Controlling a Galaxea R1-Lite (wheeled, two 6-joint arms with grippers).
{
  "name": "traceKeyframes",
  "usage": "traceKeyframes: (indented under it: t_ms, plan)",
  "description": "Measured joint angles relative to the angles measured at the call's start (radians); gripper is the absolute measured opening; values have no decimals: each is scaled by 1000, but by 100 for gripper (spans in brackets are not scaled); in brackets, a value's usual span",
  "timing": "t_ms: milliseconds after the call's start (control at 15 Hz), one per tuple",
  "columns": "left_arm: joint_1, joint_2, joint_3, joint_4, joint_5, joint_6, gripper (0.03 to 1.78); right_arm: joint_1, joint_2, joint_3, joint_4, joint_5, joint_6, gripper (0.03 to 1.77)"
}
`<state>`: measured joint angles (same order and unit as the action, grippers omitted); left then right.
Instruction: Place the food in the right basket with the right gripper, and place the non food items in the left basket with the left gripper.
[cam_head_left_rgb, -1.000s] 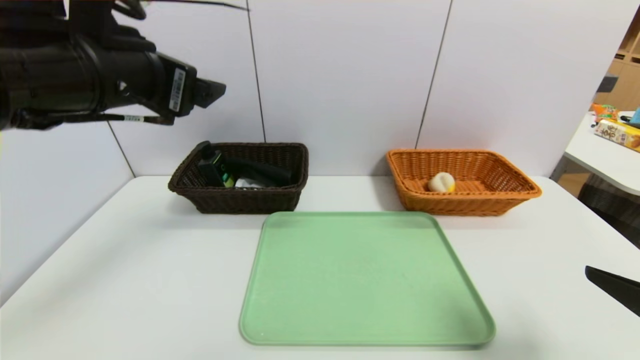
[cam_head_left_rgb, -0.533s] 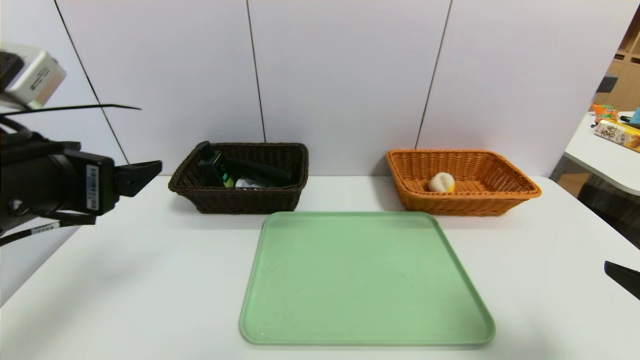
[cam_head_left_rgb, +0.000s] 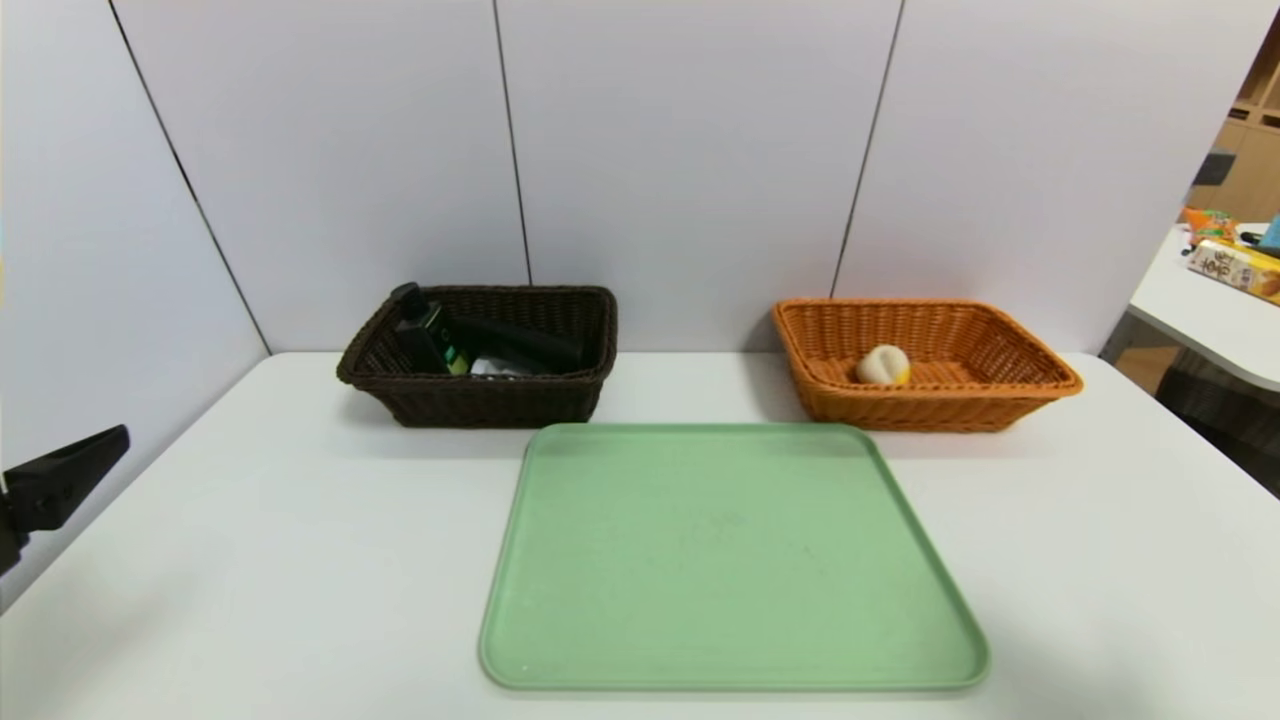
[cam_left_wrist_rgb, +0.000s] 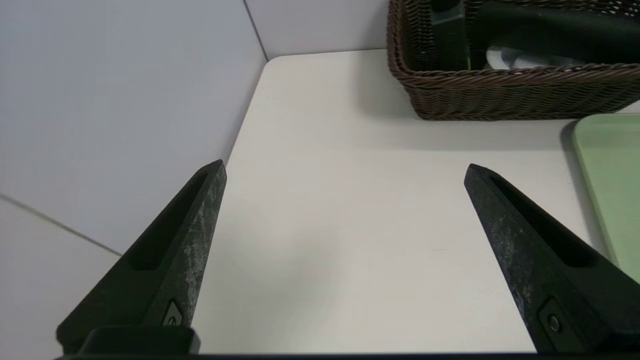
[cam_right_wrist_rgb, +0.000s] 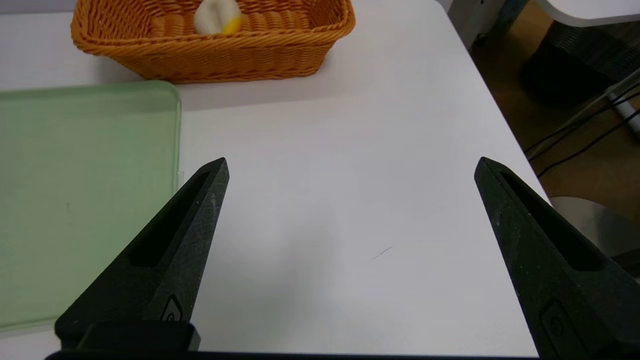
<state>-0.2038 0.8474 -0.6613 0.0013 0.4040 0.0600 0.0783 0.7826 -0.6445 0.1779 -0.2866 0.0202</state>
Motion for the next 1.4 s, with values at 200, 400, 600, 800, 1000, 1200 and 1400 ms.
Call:
traceKeyframes:
  t_ms: [200,400,600,800,1000,1200,1400]
  plan:
    - [70,-102,58,0,-29,-12,169,-24,-40,17,-5,4,-3,170]
    - [132,-194,118,1,-49,-22,169,-59,-97,55,-5,5,-7,170]
    - [177,-281,185,1,-96,-29,169,-91,-163,87,-6,7,-6,170]
    - [191,-363,251,3,-127,-29,169,-97,-250,114,1,79,-7,170]
    - [193,-419,311,2,-138,-28,169,-99,-313,146,3,157,-7,170]
    - [208,-467,363,1,-148,-33,169,-99,-348,171,3,158,-6,170]
    - [213,-533,433,3,-191,-35,169,-100,-387,208,1,168,-7,170]
